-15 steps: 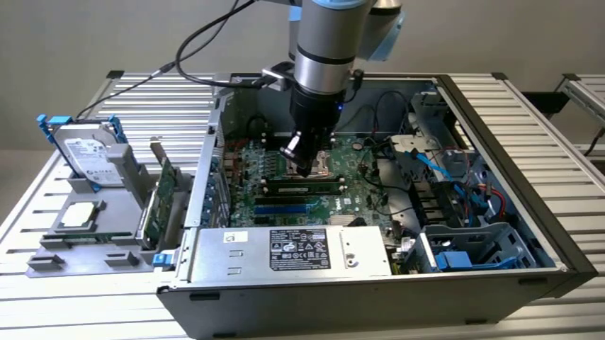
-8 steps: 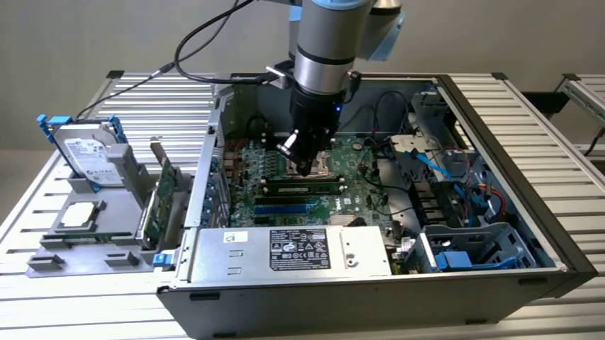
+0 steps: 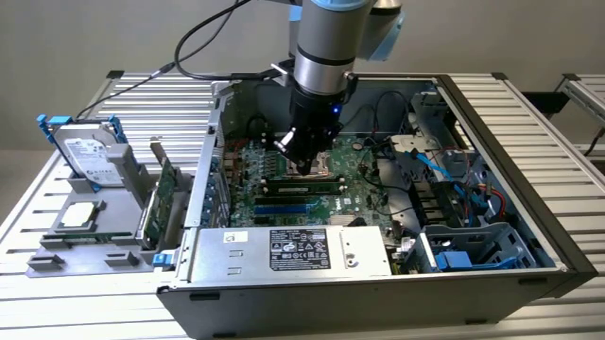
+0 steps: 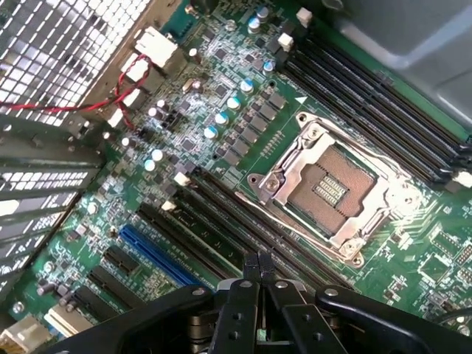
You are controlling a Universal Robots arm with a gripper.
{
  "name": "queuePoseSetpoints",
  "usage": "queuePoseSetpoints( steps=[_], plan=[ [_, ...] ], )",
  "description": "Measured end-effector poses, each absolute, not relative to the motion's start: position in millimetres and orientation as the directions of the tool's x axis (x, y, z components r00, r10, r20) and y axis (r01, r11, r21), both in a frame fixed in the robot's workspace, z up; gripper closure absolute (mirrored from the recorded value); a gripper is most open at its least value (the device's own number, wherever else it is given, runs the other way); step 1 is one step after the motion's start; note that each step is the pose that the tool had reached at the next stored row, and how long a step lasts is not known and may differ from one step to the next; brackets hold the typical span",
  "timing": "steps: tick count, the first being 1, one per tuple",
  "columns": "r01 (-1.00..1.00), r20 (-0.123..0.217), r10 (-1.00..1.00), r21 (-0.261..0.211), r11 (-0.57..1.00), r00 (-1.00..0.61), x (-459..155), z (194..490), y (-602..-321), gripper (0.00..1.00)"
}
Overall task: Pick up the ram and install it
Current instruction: 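Press down the ram until it locks into place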
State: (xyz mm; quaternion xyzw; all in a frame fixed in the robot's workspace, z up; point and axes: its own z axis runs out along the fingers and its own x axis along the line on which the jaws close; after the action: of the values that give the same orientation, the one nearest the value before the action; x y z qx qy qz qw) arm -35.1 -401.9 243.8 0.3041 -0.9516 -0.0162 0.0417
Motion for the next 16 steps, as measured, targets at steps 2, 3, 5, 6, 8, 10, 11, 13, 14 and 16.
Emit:
queuePoseSetpoints(
  steps=[2,3,5,6,8,10,11,13,14,16],
  plan=[
    [-0.550,0.070,-0.553,0.056,0.833,-0.831,-35.1,243.8,-401.9,0.89],
    [-0.536,0.070,-0.539,0.056,0.842,-0.840,-35.1,243.8,-401.9,0.89],
    [-0.507,0.070,-0.510,0.056,0.860,-0.857,-35.0,243.8,-401.9,0.89],
    [-0.492,0.070,-0.495,0.056,0.869,-0.866,-35.1,243.9,-401.9,0.89],
    [-0.463,0.070,-0.466,0.056,0.885,-0.882,-35.1,243.8,-401.9,0.89],
    [-0.432,0.070,-0.435,0.056,0.900,-0.898,-35.0,243.8,-401.9,0.89],
    [-0.417,0.070,-0.420,0.056,0.907,-0.905,-35.1,243.8,-401.9,0.89],
    [-0.386,0.070,-0.390,0.056,0.921,-0.918,-35.1,243.8,-401.9,0.89],
    [-0.371,0.070,-0.375,0.056,0.927,-0.925,-35.1,243.8,-401.9,0.89],
    [-0.340,0.070,-0.343,0.056,0.939,-0.937,-35.1,243.9,-401.9,0.89]
  ],
)
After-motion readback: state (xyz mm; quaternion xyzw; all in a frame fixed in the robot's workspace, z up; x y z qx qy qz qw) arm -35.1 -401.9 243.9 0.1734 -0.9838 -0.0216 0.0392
